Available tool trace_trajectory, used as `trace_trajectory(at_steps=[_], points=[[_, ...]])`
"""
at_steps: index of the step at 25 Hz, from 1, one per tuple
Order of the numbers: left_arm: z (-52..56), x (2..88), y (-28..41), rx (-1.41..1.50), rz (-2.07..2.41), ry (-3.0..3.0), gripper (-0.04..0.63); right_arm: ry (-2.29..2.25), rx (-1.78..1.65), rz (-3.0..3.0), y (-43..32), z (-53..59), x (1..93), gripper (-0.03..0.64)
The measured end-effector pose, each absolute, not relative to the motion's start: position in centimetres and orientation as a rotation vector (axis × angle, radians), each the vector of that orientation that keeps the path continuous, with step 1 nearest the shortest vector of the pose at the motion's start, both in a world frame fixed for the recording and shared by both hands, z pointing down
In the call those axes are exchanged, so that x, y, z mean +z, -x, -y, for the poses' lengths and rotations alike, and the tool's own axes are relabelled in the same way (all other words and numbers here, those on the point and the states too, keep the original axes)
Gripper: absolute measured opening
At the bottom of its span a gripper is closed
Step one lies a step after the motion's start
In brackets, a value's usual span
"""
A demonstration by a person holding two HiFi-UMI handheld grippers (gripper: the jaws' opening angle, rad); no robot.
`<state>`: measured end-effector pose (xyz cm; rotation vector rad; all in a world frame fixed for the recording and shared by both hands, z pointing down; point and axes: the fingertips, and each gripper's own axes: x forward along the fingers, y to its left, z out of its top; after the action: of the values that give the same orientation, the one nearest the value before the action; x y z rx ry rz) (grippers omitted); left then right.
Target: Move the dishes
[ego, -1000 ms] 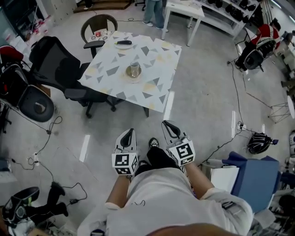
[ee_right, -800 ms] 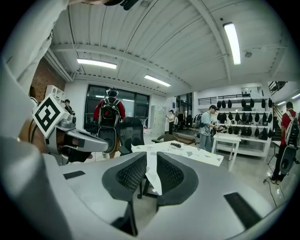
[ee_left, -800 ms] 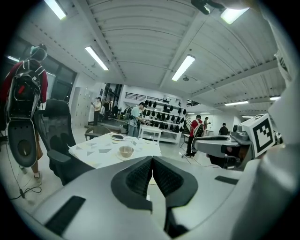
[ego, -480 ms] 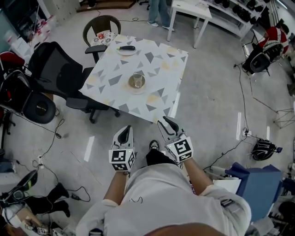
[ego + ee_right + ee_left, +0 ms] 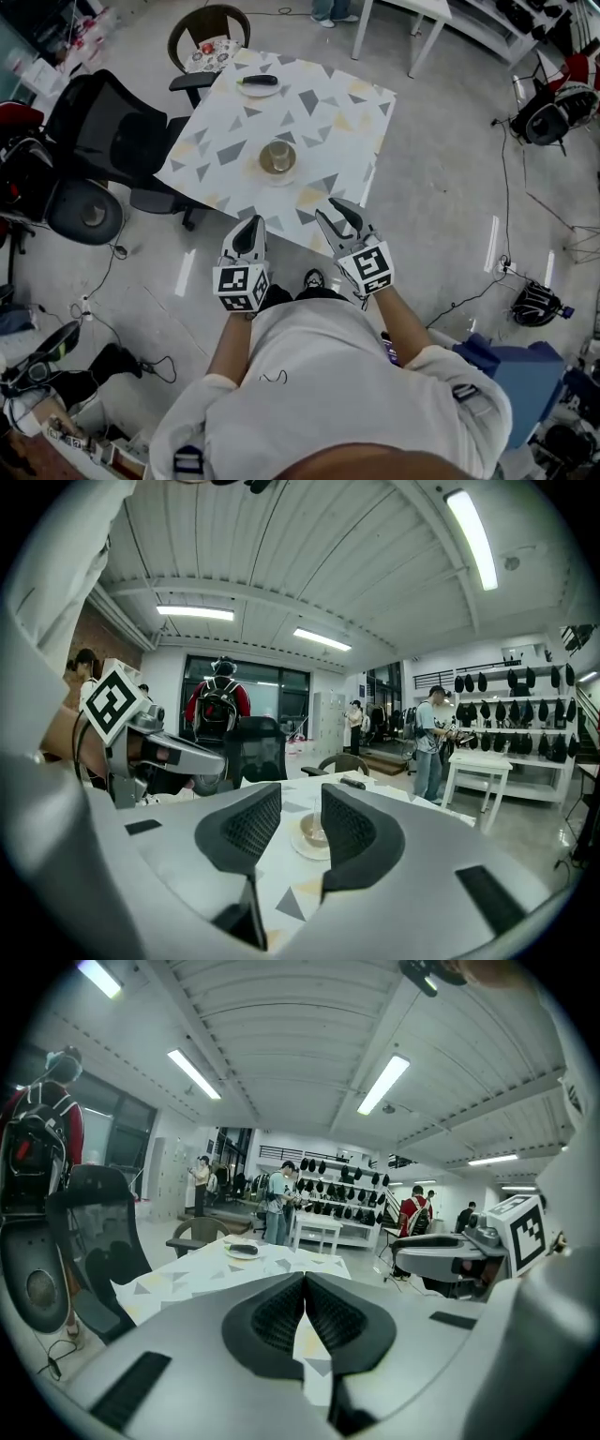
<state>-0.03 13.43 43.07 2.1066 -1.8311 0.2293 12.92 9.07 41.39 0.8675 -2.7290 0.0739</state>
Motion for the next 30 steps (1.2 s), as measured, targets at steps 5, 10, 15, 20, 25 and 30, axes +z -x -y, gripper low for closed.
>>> trace_trajectory(at_steps=[5, 10, 15, 20, 25, 30], points=[[-10.2, 44.4, 1.7, 0.254, 1.817, -2.073, 0.02, -0.825, 0.117, 2.716, -11.2, -5.7, 43.3, 0.146], [-6.6, 46.3, 4.3, 0.28, 1.764, -2.071, 0.02, -0.813, 0.186, 2.676, -8.5, -2.8, 45.1, 0.161], [-1.5, 47.8, 7.9, 0.31, 1.668, -2.123, 0.02, -0.866, 0.197, 2.604, -6.0, 0.3, 47.8, 0.169], [4.7, 49.6, 10.4, 0.402, 1.517, -2.23, 0.02, -0.945, 0.274, 2.516, -2.7, 3.2, 50.0, 0.19], [7.9, 51.9, 12.0, 0.47, 1.326, -2.294, 0.02, -1.067, 0.379, 2.407, -0.6, 4.2, 52.6, 0.213], [8.4, 54.1, 12.6, 0.533, 1.188, -2.295, 0.02, -1.14, 0.435, 2.342, 0.0, 4.6, 53.6, 0.225]])
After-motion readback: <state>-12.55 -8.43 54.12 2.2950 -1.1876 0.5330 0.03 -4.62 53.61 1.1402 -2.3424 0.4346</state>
